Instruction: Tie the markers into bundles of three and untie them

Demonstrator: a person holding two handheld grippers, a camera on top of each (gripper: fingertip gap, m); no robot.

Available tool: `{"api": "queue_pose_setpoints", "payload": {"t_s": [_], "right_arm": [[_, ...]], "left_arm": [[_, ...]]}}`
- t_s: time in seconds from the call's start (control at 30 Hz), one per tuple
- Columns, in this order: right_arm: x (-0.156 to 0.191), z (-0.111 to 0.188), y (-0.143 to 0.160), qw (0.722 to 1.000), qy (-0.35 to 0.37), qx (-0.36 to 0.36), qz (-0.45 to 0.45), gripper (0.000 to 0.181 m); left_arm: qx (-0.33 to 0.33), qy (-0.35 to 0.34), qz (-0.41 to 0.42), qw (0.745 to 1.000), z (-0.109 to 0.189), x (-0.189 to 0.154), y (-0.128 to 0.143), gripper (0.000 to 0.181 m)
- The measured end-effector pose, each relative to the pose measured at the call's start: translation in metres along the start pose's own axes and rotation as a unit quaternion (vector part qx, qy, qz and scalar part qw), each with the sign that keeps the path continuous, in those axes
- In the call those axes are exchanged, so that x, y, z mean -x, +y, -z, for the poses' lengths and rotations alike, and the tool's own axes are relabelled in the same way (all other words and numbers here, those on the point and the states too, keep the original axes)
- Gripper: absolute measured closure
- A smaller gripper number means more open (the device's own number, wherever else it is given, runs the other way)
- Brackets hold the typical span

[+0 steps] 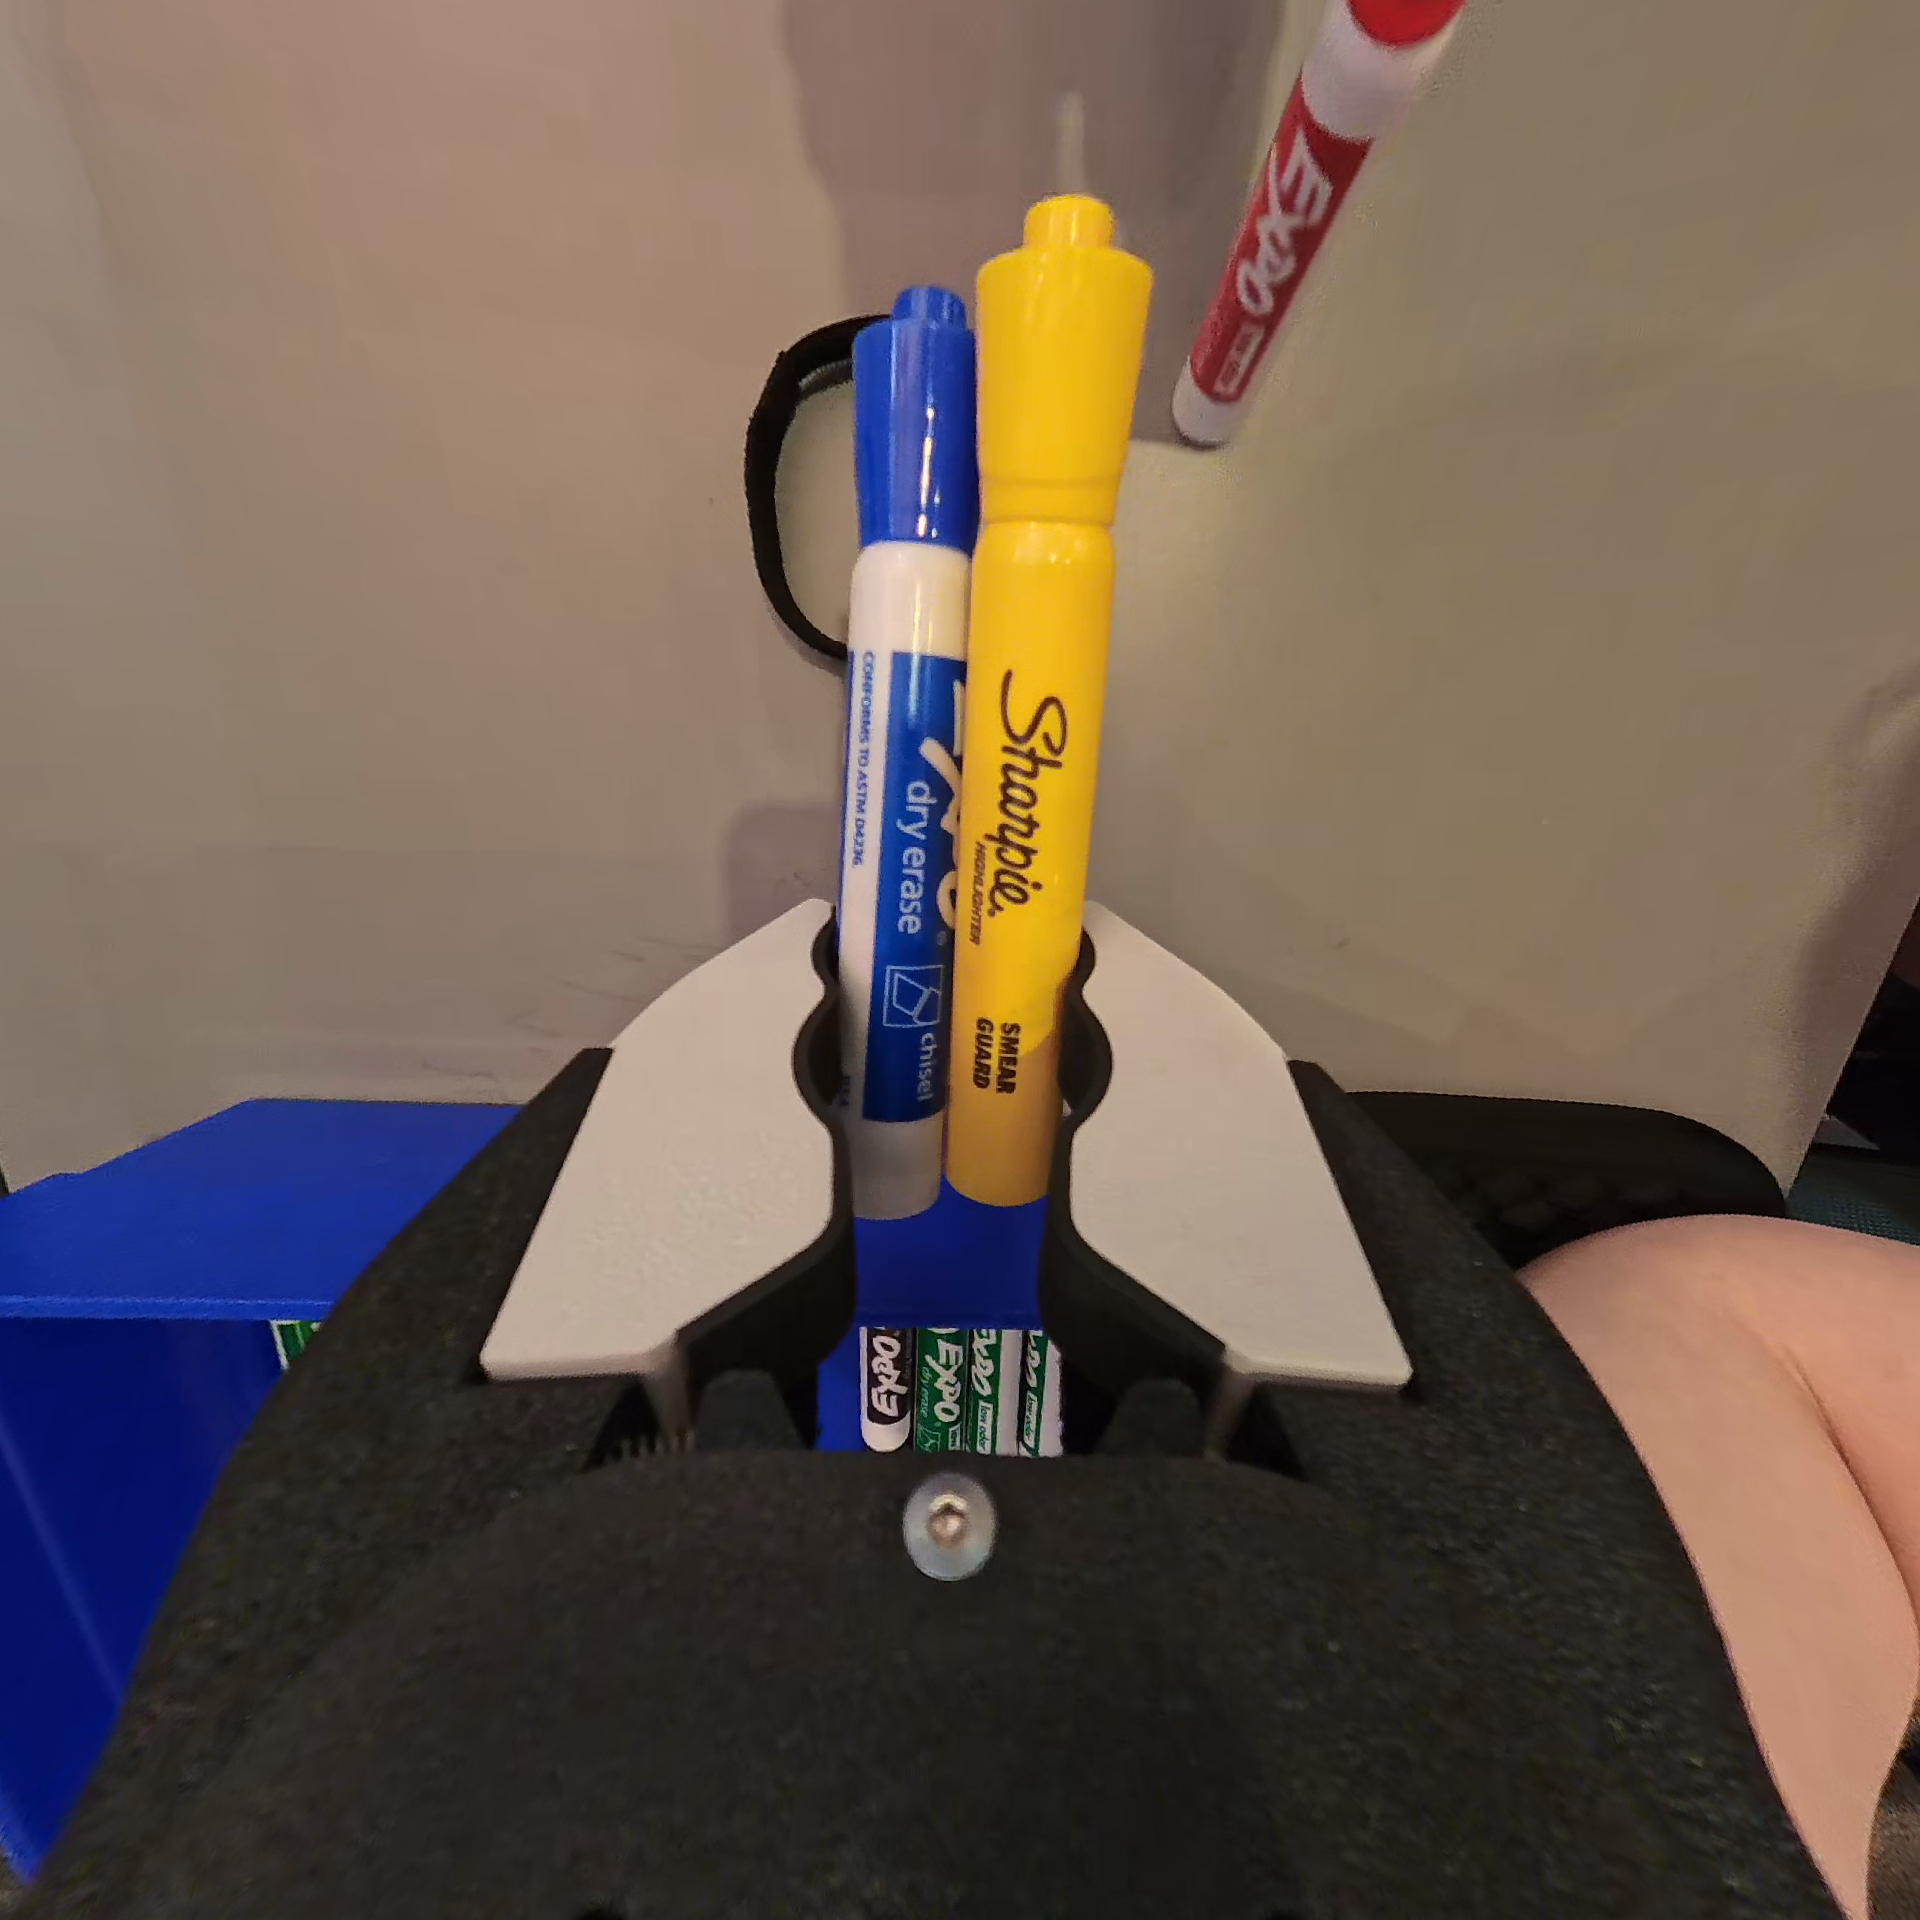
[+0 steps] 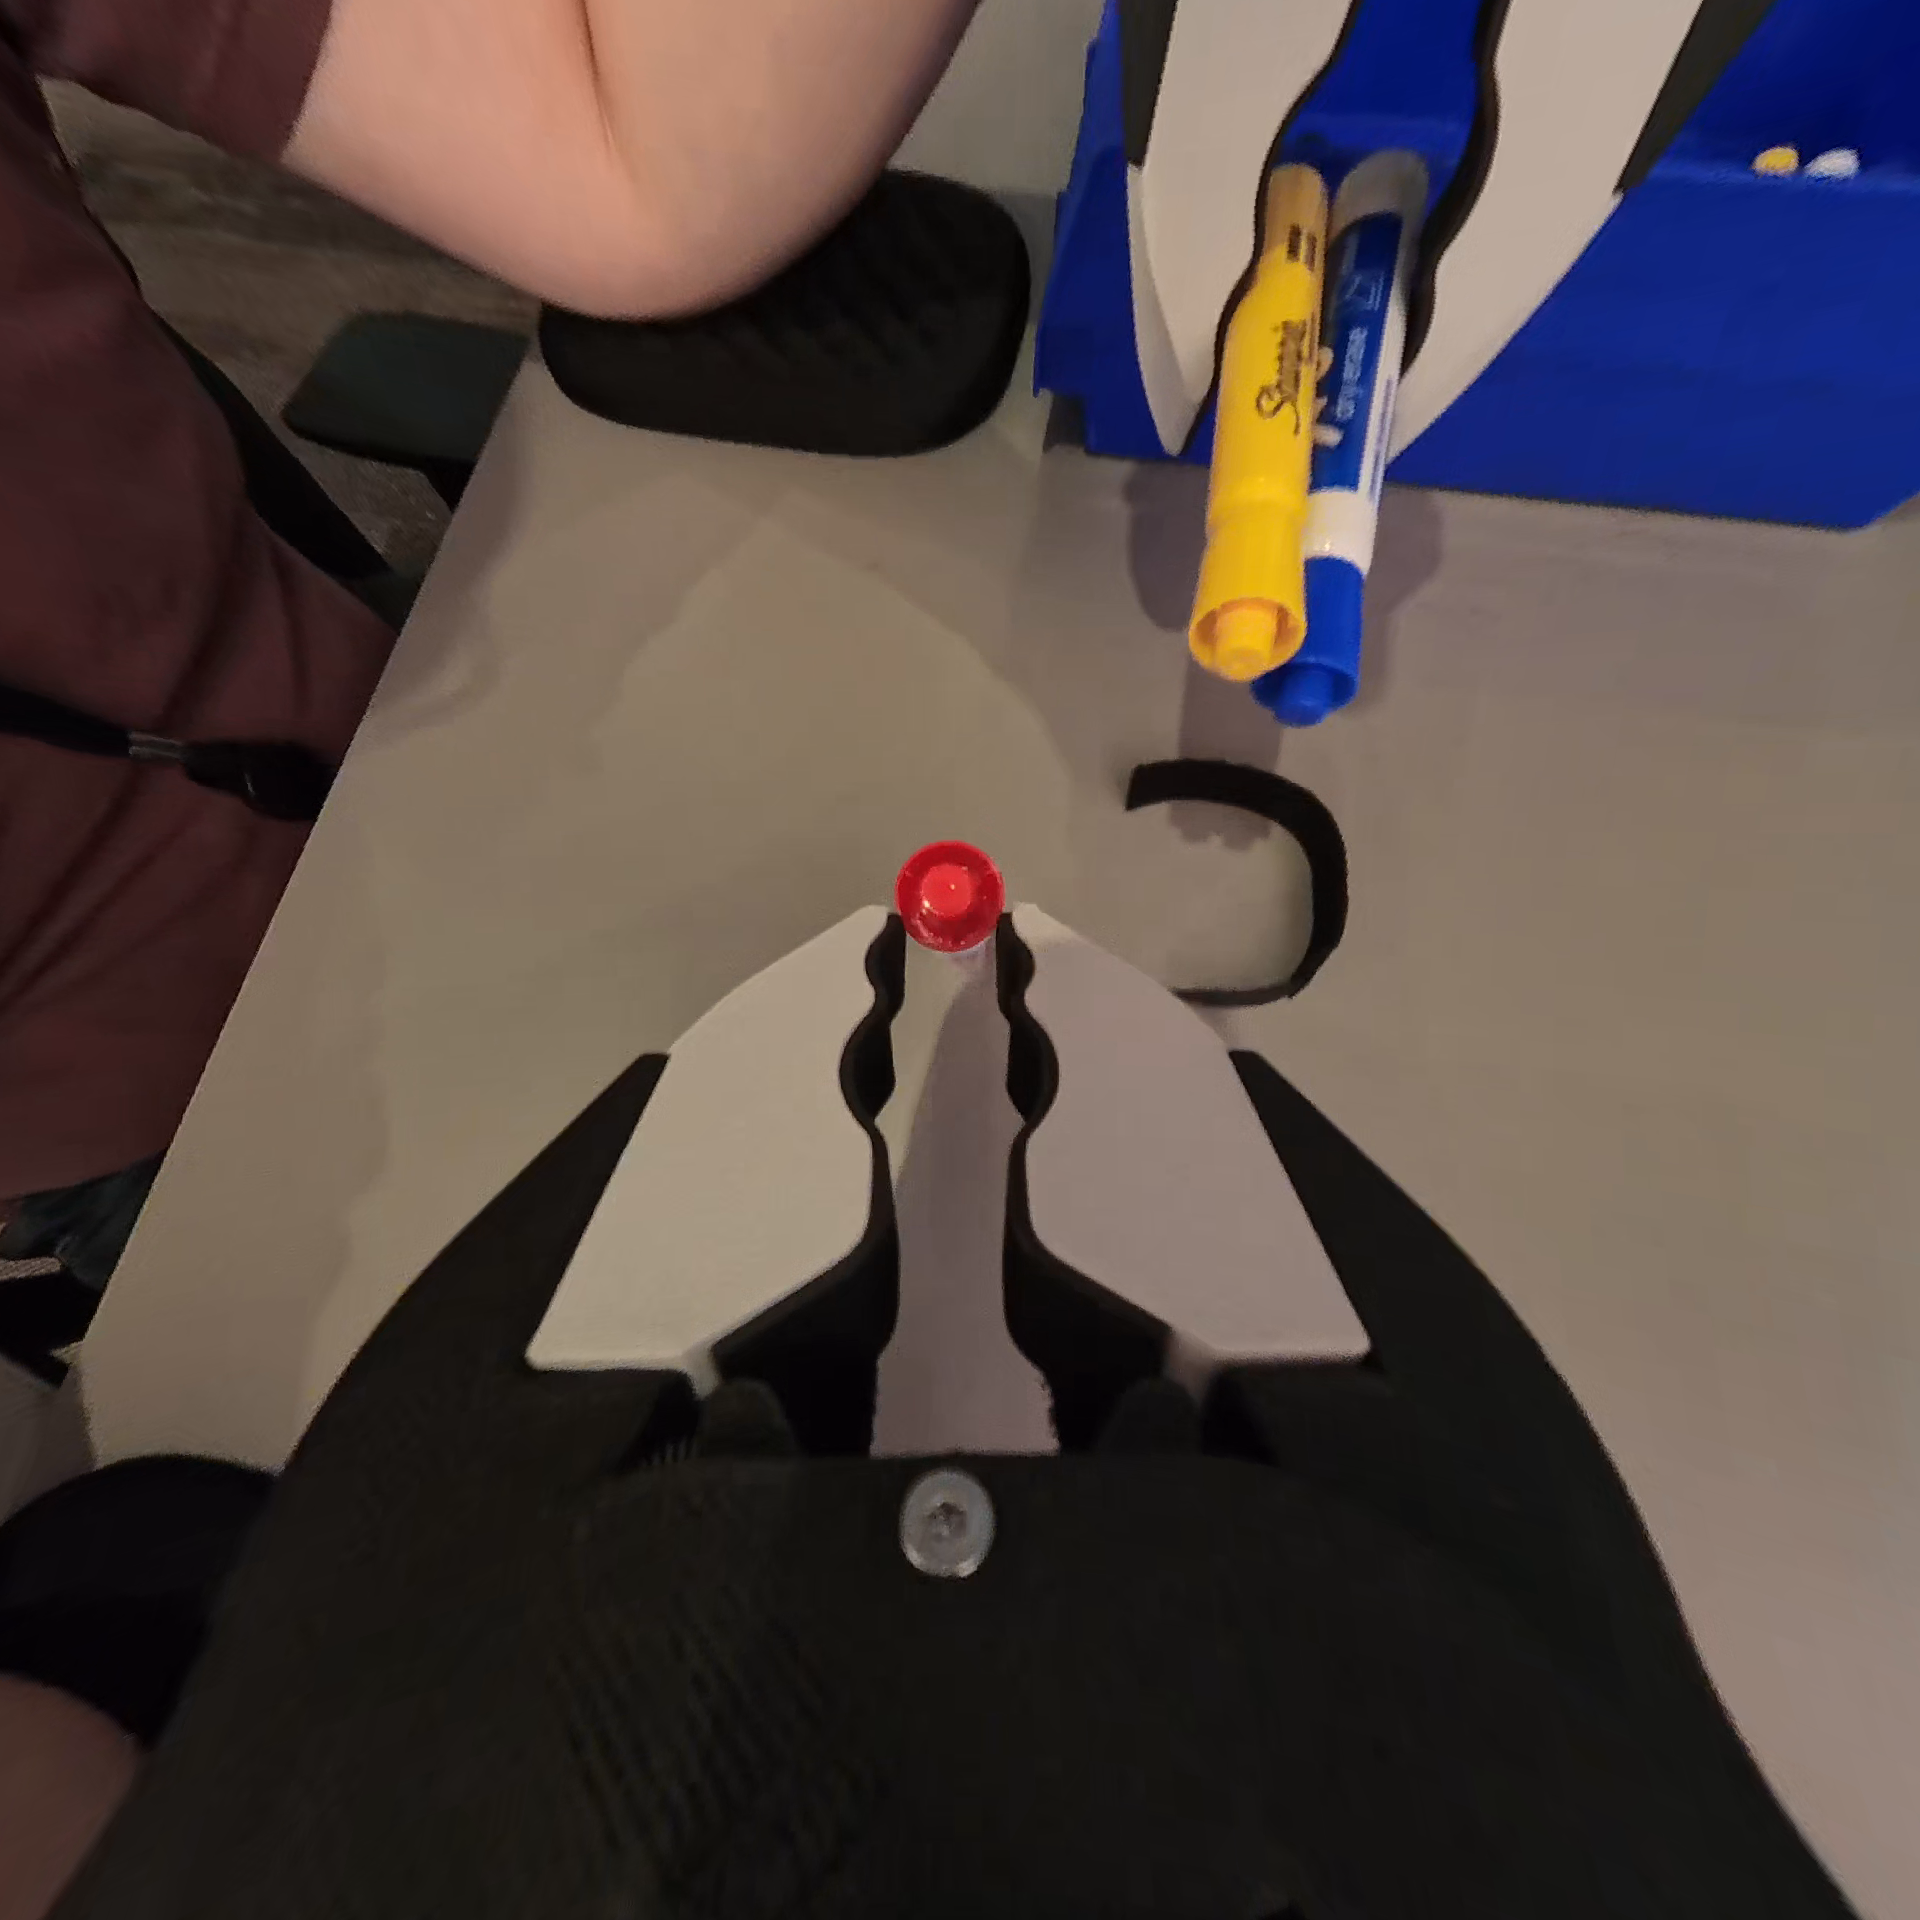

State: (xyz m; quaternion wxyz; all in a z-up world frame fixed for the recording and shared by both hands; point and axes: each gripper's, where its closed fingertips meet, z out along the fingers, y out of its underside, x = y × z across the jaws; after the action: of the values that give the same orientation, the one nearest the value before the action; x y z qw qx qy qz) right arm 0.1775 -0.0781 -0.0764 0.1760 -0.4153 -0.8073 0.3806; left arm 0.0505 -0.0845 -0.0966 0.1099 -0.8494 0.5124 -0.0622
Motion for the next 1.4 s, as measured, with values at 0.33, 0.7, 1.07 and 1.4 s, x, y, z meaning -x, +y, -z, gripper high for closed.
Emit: {"api": "queue_pose_setpoints", "payload": {"t_s": [0.33, 0.7, 1.07, 1.4], "right_arm": [[-0.008, 0.027, 0.06, 0.985, 0.048, 0.147, -0.08, 0.165], [-0.016, 0.02, 0.113, 0.943, 0.077, 0.304, -0.111, 0.172], [-0.03, 0.01, 0.111, 0.941, 0.116, 0.306, -0.082, 0.141], [-0.038, -0.02, 0.12, 0.944, 0.103, 0.301, -0.088, 0.163]], "left_arm": [[0.009, 0.002, 0.0, 1.0, -0.003, -0.002, -0.001, 0.143], [0.006, -0.004, 0.007, 1.0, 0.002, 0.0, 0.003, 0.143], [-0.003, -0.007, 0.007, 1.0, 0.008, -0.002, 0.004, 0.142], [0.013, -0.008, 0.019, 1.0, 0.003, 0.003, 0.008, 0.143]]}}
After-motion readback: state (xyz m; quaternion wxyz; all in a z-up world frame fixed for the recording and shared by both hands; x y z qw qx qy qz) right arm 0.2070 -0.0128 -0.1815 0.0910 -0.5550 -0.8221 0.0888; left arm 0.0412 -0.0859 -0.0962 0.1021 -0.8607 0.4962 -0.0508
